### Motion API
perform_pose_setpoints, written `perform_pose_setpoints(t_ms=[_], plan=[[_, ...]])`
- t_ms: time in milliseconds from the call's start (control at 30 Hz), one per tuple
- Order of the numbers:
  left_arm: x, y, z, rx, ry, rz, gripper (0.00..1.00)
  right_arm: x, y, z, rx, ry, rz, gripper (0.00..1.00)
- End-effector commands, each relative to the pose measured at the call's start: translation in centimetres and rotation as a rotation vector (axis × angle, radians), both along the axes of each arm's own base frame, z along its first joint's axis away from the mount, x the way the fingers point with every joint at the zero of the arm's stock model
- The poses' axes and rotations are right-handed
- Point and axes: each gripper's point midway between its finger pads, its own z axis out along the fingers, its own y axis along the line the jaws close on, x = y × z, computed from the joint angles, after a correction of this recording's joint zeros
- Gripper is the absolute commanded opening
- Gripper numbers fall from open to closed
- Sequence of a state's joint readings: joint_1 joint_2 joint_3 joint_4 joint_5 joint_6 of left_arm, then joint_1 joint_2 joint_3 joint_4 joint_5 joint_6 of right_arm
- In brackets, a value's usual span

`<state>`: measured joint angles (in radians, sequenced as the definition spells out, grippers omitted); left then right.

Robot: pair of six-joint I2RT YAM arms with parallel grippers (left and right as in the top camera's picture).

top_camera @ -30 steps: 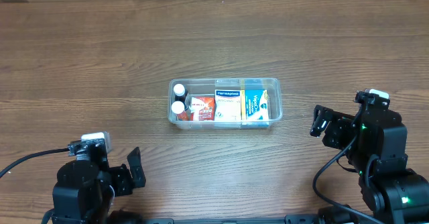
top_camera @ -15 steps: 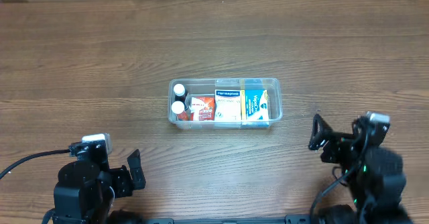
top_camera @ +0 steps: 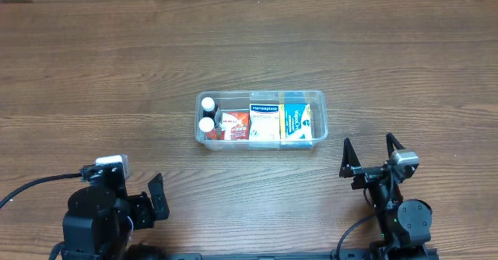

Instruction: Pack container

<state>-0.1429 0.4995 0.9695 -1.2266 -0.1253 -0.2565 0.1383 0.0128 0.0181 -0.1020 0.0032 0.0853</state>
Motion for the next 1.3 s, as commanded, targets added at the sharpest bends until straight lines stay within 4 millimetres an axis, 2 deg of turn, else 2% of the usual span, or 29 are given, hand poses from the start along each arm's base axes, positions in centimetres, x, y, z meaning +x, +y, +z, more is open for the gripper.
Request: perform_pose_setpoints(t_ms=[0,667,733,800,967,1033,1100,1200,1267], plan=[[0.0,0.2,0.0,-0.002,-0.005,0.016,1.0,0.0,0.2,0.2,-0.004,-0.019,0.012,1.0],[0.0,0.2,0.1,-0.002,-0.008,0.016,1.0,0.0,0.2,0.2,-0.004,-0.019,0.01,1.0],[-0.7,0.8,-0.3,0.038,-0.008,0.017,1.0,0.0,0.2,0.2,-0.004,-0.019,0.01,1.0],[-0.5,0.9,-1.2,0.03,-0.07,0.028,1.0,0.0,0.2,0.2,-0.004,-0.019,0.01,1.0],[2.6,0.9,-6.1,0.012,-0.276,0.044,1.0,0.0,0.2,0.2,-0.004,-0.019,0.01,1.0],[4.4,0.0,-6.3,0.037,-0.394,-0.025,1.0,0.0,0.2,0.2,-0.004,-0.019,0.01,1.0],[6.5,-0.4,-5.7,0.076,-0.551,-0.067,1.0,0.0,0.2,0.2,-0.004,-0.019,0.01,1.0],[8.1,-0.7,-4.5,0.156,-0.726,-0.112,1.0,0.0,0.2,0.2,-0.004,-0.019,0.01,1.0],[8.6,-1.0,-4.9,0.201,-0.768,-0.142,1.0,0.0,0.2,0.2,-0.004,-0.019,0.01,1.0]])
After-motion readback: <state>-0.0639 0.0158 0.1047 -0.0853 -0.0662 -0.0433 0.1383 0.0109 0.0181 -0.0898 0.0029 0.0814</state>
